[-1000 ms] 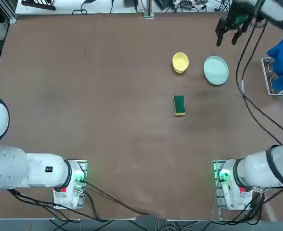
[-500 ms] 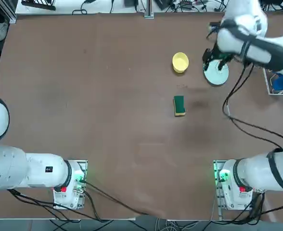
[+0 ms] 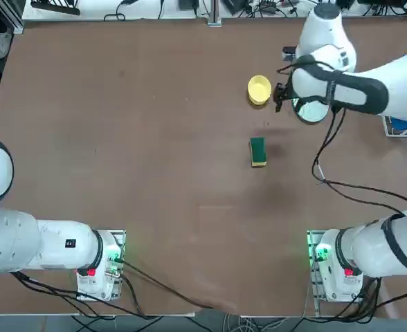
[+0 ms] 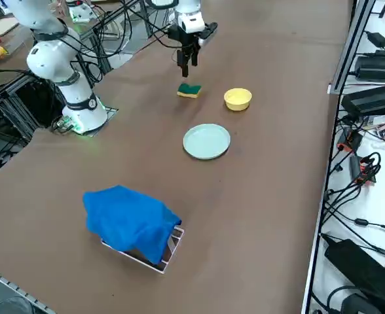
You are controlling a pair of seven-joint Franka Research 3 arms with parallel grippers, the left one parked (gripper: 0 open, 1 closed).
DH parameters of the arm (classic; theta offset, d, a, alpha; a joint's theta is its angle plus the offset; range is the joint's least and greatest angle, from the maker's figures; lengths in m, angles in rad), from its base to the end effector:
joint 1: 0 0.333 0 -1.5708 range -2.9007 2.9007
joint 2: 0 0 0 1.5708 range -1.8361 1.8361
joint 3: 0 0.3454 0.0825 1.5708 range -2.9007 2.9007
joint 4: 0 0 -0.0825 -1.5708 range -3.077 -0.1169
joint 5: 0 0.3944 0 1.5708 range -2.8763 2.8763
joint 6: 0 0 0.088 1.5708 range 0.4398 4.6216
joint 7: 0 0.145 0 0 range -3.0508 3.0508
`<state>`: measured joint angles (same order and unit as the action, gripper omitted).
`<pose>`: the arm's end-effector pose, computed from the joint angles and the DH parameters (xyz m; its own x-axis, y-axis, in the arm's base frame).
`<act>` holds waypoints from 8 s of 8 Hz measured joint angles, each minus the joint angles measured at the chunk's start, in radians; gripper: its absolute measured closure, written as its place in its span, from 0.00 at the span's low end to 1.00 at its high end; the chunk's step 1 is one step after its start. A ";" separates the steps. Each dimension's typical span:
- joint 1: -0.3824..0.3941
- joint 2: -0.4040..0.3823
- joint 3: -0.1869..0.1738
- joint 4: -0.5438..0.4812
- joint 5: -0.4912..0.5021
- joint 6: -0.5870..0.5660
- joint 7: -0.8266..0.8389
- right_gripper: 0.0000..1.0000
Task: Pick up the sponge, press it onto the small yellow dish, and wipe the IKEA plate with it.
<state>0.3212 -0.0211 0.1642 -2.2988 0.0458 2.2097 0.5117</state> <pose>0.4468 0.2390 0.3359 0.9956 -0.0551 -0.0752 -0.0548 -0.9985 0.0062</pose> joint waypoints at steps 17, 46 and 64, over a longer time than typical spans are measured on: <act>0.229 0.284 -0.001 -0.088 0.000 0.333 0.178 0.00; 0.036 0.315 -0.034 0.460 0.000 -0.338 -0.021 0.85; -0.055 0.834 -0.021 1.018 0.087 -0.530 -0.238 0.83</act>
<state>0.2666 0.8132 0.1431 -1.2807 0.1332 1.6798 0.2734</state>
